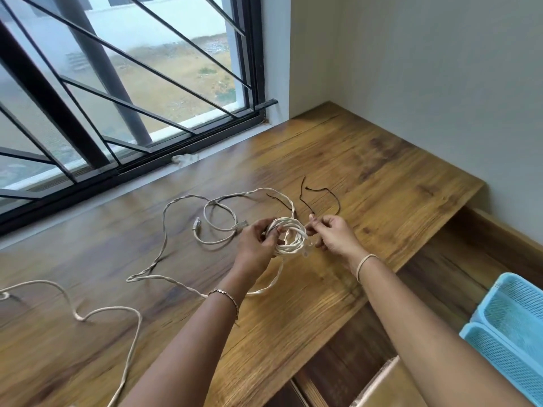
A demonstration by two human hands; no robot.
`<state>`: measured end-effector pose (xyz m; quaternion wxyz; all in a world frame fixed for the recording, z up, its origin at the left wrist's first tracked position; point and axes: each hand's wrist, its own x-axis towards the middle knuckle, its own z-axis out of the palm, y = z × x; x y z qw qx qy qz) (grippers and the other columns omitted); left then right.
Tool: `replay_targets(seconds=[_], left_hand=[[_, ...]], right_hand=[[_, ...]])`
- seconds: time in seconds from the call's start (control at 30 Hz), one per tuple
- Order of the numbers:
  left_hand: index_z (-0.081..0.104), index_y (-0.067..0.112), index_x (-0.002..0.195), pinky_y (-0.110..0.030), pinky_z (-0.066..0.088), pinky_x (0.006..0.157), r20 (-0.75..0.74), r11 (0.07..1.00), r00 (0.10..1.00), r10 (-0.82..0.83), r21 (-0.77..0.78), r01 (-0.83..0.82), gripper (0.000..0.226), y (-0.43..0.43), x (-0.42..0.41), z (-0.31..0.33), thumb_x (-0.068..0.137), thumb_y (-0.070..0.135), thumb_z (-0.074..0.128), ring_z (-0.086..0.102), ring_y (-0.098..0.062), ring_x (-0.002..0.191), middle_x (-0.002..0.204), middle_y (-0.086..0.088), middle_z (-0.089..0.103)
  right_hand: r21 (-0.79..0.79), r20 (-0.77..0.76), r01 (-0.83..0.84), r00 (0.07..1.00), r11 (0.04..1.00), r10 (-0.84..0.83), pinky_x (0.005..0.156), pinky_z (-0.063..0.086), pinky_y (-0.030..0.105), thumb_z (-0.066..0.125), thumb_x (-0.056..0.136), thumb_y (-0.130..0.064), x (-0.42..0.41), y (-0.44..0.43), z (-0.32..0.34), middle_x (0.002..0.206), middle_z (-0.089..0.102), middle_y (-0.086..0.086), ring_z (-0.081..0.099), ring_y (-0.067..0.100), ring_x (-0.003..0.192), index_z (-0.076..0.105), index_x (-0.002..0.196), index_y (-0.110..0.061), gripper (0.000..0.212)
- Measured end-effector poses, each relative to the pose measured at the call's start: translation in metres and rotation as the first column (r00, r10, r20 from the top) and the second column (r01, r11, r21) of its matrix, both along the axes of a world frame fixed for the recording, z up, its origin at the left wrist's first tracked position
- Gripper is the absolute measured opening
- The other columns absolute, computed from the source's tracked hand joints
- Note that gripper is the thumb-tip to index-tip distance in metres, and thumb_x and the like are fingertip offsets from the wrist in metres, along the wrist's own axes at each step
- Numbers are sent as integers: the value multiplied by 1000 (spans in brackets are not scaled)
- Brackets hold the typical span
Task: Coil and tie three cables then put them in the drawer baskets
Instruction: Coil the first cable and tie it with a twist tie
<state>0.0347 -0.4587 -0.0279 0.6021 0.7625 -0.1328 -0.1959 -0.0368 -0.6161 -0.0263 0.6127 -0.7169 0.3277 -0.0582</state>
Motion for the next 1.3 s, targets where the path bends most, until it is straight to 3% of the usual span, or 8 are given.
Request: replay_targets(seconds=[0.07,0.13,0.27,0.5,0.77,0.9,1.1,1.3], left_hand=[[65,11,115,-19,48,53,-11,1000,1000,12,-7,-12,24,3,0,1,92,8,60,69,-12,70,92,-7,72],[64,12,114,-19,49,52,-28,999,999,31,-18,-31,23,6,1,3,92,8,59,69,-11,69,92,-8,72],[65,10,115,-17,47,51,-45,998,998,51,-40,-53,23,15,3,3,93,7,59,67,-8,66,96,-11,72],[64,21,109,-20,49,50,-42,993,993,108,-37,-109,21,35,5,4,92,10,61,68,-6,65,92,-4,72],[65,11,115,-27,54,59,-29,993,995,97,-71,-99,23,45,6,13,92,10,61,70,-16,74,93,-7,73],[63,12,113,-22,53,58,12,991,995,98,-96,-96,22,48,2,24,91,9,61,70,-17,74,93,-9,72],[66,11,114,-41,58,80,81,989,988,133,-77,-127,24,58,5,30,91,13,63,70,-21,83,96,-7,73],[69,13,112,-49,58,76,171,976,961,218,-55,-212,25,86,16,36,87,19,66,70,-22,82,91,-5,73]], right_hand=[[-325,-57,9,998,946,-29,66,45,21,64,89,-25,8,-3,-8,95,70,1,61,12,75,68,92,-16,10],[-525,-126,-60,992,849,-8,74,44,21,66,86,-23,16,-1,-12,102,68,-1,62,14,90,68,101,-18,16],[-695,-198,-181,978,696,57,83,51,31,67,86,-31,25,4,-18,110,60,3,60,23,100,67,111,-16,30],[-827,-218,-217,974,519,62,71,47,37,51,92,-14,31,11,-17,96,59,13,61,33,89,58,90,-5,12],[-857,-221,-147,971,494,-95,60,38,32,43,97,-19,13,4,-3,95,65,14,64,34,87,47,100,-9,11],[-860,-44,63,979,507,-197,59,40,30,49,95,-22,-5,-2,27,91,67,13,63,32,80,55,97,-10,14],[-750,361,274,932,602,26,61,47,18,62,90,-20,-30,23,78,87,63,-4,54,7,68,65,92,-18,3],[-684,468,226,865,693,181,59,52,22,68,86,-15,-38,73,106,87,62,-8,55,9,65,68,91,-20,7]])
